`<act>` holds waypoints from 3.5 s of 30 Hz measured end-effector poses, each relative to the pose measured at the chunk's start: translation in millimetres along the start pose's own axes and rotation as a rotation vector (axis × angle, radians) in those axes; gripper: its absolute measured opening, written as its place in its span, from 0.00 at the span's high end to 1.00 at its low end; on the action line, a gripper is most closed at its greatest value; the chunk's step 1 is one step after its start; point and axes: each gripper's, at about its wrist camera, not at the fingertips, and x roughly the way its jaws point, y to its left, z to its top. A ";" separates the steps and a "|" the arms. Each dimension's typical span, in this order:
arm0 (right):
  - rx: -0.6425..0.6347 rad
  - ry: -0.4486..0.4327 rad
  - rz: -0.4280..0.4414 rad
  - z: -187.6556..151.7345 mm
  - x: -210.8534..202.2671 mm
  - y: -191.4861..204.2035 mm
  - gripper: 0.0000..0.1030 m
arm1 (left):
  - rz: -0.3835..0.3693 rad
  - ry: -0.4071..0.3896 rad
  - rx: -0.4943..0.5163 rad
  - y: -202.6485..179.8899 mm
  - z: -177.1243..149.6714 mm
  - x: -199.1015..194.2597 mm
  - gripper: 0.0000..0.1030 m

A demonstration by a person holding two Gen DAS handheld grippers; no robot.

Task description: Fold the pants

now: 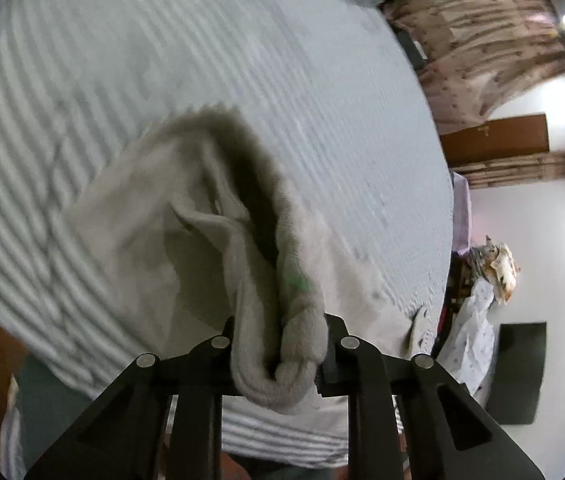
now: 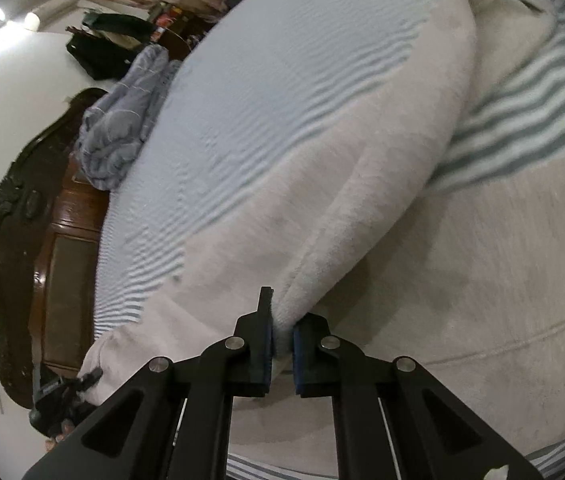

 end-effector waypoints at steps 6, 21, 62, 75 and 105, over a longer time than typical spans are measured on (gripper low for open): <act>-0.018 -0.072 0.050 19.9 -19.1 35.2 0.93 | -0.016 -0.037 0.091 -37.2 53.6 3.0 0.80; -0.017 -0.051 0.036 -43.8 -2.4 19.8 0.93 | -0.062 0.034 0.396 2.0 67.1 25.8 0.80; -0.045 0.065 -0.107 -134.1 36.3 2.4 0.77 | 0.244 0.044 0.569 50.4 -3.5 18.4 0.59; 0.022 -0.069 -0.089 -118.4 -44.6 -39.8 0.53 | 0.408 -0.299 0.777 15.9 -104.1 -32.7 0.45; -0.094 -0.085 -0.352 55.6 -75.6 -76.7 0.53 | 0.100 0.112 1.277 -138.3 -307.8 185.4 0.54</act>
